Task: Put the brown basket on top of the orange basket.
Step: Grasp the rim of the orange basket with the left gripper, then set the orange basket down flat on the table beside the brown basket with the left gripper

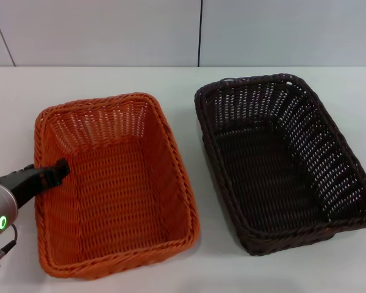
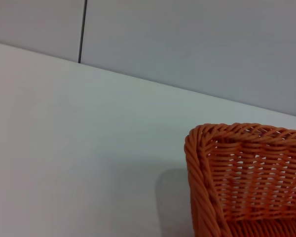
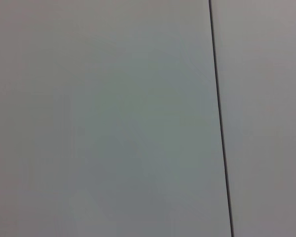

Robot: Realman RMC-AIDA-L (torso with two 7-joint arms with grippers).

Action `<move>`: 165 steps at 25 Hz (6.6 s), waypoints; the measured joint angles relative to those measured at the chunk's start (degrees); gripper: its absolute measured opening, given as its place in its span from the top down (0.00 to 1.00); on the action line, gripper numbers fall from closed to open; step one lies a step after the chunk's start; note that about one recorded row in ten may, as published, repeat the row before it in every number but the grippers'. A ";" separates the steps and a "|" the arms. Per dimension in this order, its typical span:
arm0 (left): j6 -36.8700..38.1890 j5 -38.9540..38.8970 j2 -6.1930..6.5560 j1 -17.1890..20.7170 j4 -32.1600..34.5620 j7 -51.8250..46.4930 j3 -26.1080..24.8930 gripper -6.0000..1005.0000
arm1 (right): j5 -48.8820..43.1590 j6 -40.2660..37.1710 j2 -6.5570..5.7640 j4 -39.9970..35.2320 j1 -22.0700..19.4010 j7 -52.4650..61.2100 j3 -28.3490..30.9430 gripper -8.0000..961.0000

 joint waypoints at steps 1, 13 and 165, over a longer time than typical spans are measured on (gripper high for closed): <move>0.00 0.00 0.04 -0.05 0.05 0.03 0.09 0.35 | 0.04 0.00 -0.01 -0.05 -0.03 0.00 -0.12 0.55; 0.43 1.68 0.69 -0.38 -0.16 1.61 0.74 0.64 | 0.22 0.12 0.08 -0.09 -0.40 0.05 -0.34 0.55; -119.95 132.70 -11.43 -57.49 35.10 -33.64 -66.12 0.63 | 0.52 17.88 0.69 3.88 -15.54 0.38 2.02 0.56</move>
